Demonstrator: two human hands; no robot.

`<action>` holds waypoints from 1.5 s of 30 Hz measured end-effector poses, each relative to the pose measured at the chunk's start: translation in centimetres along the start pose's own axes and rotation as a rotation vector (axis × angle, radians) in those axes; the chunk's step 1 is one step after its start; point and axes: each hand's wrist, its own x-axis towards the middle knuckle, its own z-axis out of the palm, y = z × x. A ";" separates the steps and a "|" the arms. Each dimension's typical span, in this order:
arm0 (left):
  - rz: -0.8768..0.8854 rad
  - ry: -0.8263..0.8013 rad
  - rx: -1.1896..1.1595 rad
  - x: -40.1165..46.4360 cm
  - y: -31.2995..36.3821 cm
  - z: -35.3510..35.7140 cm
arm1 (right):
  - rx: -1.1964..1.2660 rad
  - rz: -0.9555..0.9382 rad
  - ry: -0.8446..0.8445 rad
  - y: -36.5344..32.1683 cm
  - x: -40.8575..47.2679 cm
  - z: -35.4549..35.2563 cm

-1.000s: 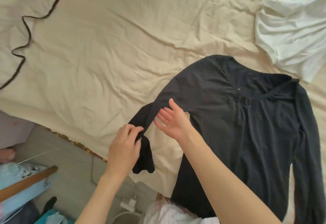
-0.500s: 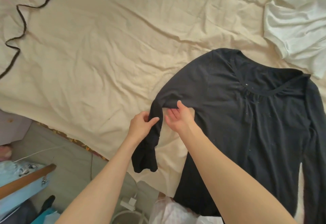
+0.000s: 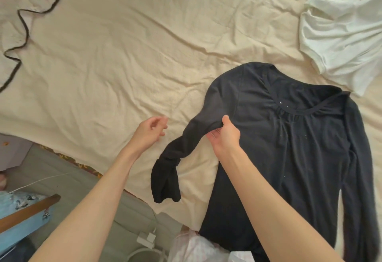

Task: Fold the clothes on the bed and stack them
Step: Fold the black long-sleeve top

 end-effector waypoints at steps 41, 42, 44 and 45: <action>0.233 -0.108 -0.156 0.4 4.9 -2.0 | 0.150 -0.022 -0.224 1.1 -2.4 -1.4; 0.203 -0.124 -0.185 0.4 5.0 -2.1 | 0.027 -0.044 -0.278 1.7 -2.5 -1.0; 0.114 -0.180 -0.206 0.2 5.0 -2.2 | -0.209 -0.051 -0.338 3.3 -2.9 0.0; 0.078 -0.210 -0.154 0.1 4.9 -2.4 | -0.295 -0.054 -0.355 3.9 -3.1 0.5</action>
